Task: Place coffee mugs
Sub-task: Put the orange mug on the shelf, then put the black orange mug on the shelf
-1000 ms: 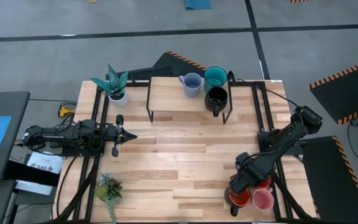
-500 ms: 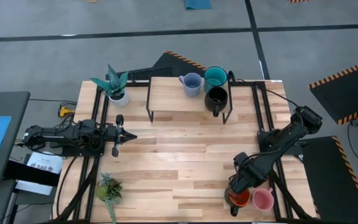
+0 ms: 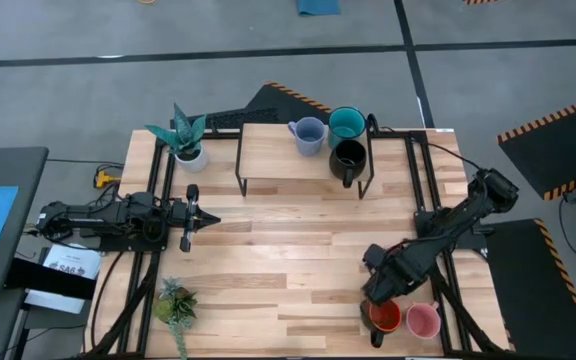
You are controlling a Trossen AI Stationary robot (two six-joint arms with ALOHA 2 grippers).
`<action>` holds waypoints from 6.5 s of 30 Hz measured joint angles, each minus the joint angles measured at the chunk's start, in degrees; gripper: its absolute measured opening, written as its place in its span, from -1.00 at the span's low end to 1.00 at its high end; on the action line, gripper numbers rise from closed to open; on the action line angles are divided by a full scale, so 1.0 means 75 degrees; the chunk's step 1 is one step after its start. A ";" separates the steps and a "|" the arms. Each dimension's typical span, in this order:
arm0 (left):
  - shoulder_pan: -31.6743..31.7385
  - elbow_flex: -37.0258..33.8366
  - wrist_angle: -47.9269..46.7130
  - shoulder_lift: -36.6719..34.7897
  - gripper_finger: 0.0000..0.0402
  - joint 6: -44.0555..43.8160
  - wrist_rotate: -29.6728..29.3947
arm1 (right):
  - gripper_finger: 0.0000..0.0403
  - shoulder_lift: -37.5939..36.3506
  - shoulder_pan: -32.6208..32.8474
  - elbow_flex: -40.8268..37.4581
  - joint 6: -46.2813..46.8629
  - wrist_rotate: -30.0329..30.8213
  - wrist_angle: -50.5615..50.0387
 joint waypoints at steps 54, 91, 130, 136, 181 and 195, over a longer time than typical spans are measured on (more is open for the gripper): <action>-0.0001 -0.0001 0.0003 0.0001 -1.00 0.0000 0.0000 | -0.84 0.1627 -0.5621 0.5644 -0.9579 0.1453 0.0900; -0.0003 0.0001 0.0000 0.0000 -1.00 0.0000 0.0000 | -0.71 0.2065 -0.6325 0.6260 -0.9443 0.1570 0.0278; 0.0000 0.0001 0.0000 0.0000 -1.00 0.0000 -0.0002 | 0.21 0.2036 -0.5126 0.7467 -0.9152 0.0169 -0.2269; 0.0000 0.0000 0.0000 0.0000 -1.00 0.0000 0.0000 | 0.21 0.1788 -0.3466 0.7018 -0.8382 -0.0019 -0.2256; 0.0000 0.0001 0.0000 0.0000 -1.00 0.0000 -0.0002 | 0.21 -0.0127 0.0839 0.0255 -0.1848 0.0181 0.1659; -0.0003 -0.0002 0.0000 0.0000 -1.00 0.0000 0.0000 | 0.21 -0.0124 0.0760 -0.0431 -0.2653 -0.0023 0.2025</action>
